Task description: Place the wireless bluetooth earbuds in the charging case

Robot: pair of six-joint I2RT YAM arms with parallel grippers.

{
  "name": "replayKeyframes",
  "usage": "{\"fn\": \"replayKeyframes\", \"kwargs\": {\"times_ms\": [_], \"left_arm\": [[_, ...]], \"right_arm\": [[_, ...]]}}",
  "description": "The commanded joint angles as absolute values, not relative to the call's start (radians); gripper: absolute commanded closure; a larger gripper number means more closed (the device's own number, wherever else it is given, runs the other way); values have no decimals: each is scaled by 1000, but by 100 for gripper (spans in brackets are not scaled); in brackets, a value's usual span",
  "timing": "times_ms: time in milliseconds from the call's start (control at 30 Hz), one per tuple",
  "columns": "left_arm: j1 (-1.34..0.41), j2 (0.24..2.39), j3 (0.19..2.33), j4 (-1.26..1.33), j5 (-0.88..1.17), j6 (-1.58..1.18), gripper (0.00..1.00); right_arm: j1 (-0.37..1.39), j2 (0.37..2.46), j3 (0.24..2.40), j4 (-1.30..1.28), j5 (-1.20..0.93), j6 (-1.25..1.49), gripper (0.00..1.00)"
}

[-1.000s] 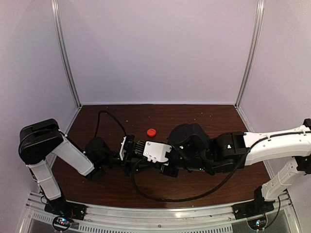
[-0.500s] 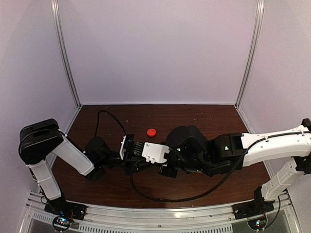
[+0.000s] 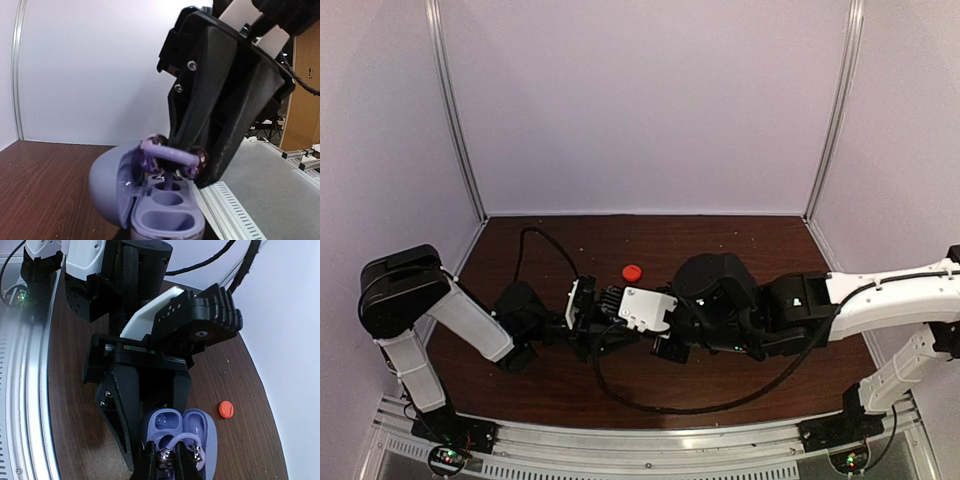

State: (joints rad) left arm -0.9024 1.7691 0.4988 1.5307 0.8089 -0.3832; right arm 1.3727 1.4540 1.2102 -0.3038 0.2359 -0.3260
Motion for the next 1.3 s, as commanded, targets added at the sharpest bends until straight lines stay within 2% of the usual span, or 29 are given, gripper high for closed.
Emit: {"fn": "replayKeyframes", "kwargs": {"times_ms": [0, 233, 567, 1267], "left_arm": [[-902, 1770, 511, 1651, 860, -411, 100], [-902, 1773, 527, 1670, 925, -458, 100], [-911, 1776, 557, 1648, 1036, -533, 100], [-946, 1780, 588, 1567, 1130, -545, 100]], "right_arm": [[1348, 1356, 1180, -232, 101, -321, 100], [1307, 1318, 1174, -246, -145, -356, 99], [1307, 1390, 1282, -430, -334, -470, 95], [1307, 1449, 1367, -532, -323, -546, 96]]}}
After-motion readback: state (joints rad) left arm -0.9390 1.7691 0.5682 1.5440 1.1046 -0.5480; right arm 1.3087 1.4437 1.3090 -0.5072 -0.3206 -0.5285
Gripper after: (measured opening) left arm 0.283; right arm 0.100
